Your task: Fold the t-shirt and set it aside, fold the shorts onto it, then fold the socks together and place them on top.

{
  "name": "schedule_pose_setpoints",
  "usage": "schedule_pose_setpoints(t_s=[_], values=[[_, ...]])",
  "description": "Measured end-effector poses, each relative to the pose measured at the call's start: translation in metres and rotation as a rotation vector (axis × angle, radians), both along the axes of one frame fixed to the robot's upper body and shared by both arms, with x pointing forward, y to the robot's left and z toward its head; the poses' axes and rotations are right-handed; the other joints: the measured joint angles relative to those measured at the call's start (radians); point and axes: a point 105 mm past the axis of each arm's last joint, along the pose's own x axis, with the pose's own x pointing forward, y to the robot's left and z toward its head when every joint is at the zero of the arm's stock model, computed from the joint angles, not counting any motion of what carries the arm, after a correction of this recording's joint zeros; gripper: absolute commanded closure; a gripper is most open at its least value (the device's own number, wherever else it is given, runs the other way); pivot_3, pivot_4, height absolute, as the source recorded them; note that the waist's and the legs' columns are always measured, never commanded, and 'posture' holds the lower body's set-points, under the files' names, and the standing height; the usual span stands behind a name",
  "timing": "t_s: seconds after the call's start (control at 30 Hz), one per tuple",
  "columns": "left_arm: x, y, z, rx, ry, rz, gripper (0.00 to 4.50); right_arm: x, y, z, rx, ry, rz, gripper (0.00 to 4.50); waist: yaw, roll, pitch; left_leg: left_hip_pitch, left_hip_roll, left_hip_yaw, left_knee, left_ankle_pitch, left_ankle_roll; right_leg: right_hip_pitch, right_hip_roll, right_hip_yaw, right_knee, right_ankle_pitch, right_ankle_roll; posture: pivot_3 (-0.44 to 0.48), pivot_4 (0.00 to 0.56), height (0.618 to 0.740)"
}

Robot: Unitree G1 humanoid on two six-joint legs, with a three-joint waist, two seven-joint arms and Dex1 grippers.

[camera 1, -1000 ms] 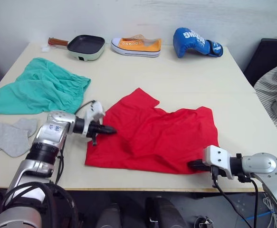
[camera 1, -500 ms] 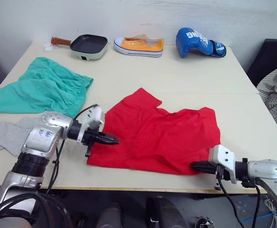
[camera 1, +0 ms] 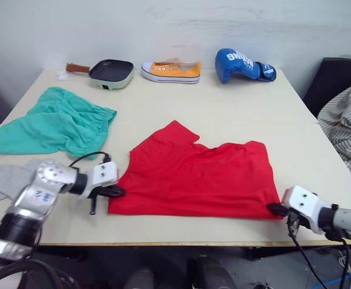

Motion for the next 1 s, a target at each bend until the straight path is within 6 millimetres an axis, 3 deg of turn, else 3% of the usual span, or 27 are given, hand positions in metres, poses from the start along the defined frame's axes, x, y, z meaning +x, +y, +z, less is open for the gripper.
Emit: schedule_pose_setpoints(t_s=[0.1, 0.2, 0.37, 0.47, 0.57, 0.6, 0.73, 0.83, 1.0], values=[[-0.009, 0.007, 0.004, -0.046, 0.023, 0.073, 4.46, -0.008, -0.004, 0.008, 0.089, 0.017, -0.061, 4.50, -0.006, 0.003, 0.001, 0.000, 0.001, -0.001, -0.001, -0.001, -0.002, -0.003, 0.000, -0.001, 0.005, -0.005, -0.002, 0.000, 0.150, 0.740], [-0.012, 0.002, 0.007, -0.105, 0.067, 0.107, 4.46, -0.010, 0.011, 0.021, 0.188, 0.011, -0.028, 4.50, -0.009, 0.007, 0.009, -0.001, 0.001, -0.002, -0.001, -0.001, -0.003, -0.004, 0.001, -0.001, 0.005, -0.005, -0.002, 0.000, 0.150, 0.740], [-0.001, -0.050, 0.048, -0.321, 0.046, 0.002, 4.46, 0.007, 0.036, 0.050, 0.216, -0.090, 0.075, 4.50, -0.003, -0.003, 0.024, -0.003, 0.000, -0.003, 0.001, -0.001, -0.004, -0.005, 0.000, -0.002, 0.004, -0.004, 0.001, 0.000, 0.150, 0.740], [0.005, -0.059, 0.054, -0.332, 0.030, -0.014, 4.46, 0.012, 0.045, 0.041, 0.198, -0.067, 0.101, 4.50, -0.002, -0.003, 0.024, -0.005, 0.000, -0.003, 0.001, 0.001, -0.007, -0.009, 0.000, -0.003, 0.002, -0.004, 0.001, 0.000, 0.150, 0.740], [0.015, -0.069, 0.028, -0.270, 0.042, -0.007, 4.46, 0.026, 0.044, 0.021, 0.141, -0.046, 0.066, 4.50, 0.002, -0.003, 0.024, -0.014, -0.001, -0.001, 0.003, 0.001, -0.008, -0.019, 0.000, -0.001, 0.002, -0.004, 0.002, 0.000, 0.150, 0.740], [0.019, -0.069, 0.014, -0.244, 0.054, 0.009, 4.46, 0.030, 0.041, 0.014, 0.129, -0.043, 0.037, 4.50, 0.003, -0.003, 0.024, -0.018, -0.001, -0.001, 0.004, 0.001, -0.008, -0.022, 0.000, -0.001, 0.003, -0.004, 0.002, 0.000, 0.150, 0.740], [0.034, -0.069, 0.012, -0.207, -0.045, -0.009, 4.46, 0.038, 0.030, 0.010, 0.064, -0.080, -0.002, 4.50, 0.009, -0.006, 0.021, -0.014, -0.001, -0.002, 0.005, 0.001, -0.004, -0.017, -0.001, -0.002, 0.003, -0.004, 0.002, 0.000, 0.150, 0.740], [0.042, -0.058, 0.011, -0.196, -0.083, 0.042, 4.46, 0.033, 0.018, 0.007, 0.037, -0.077, -0.032, 4.50, 0.010, -0.006, 0.022, -0.004, -0.001, -0.002, 0.003, -0.002, 0.000, -0.007, -0.002, -0.002, 0.002, -0.004, 0.002, 0.000, 0.150, 0.740], [0.031, -0.021, 0.018, -0.212, -0.060, 0.175, 4.46, 0.017, -0.008, 0.014, 0.079, -0.067, -0.121, 4.50, -0.004, -0.004, 0.025, -0.004, 0.001, -0.002, -0.001, -0.002, -0.002, -0.005, -0.001, -0.002, 0.002, -0.005, 0.000, 0.000, 0.150, 0.740]])
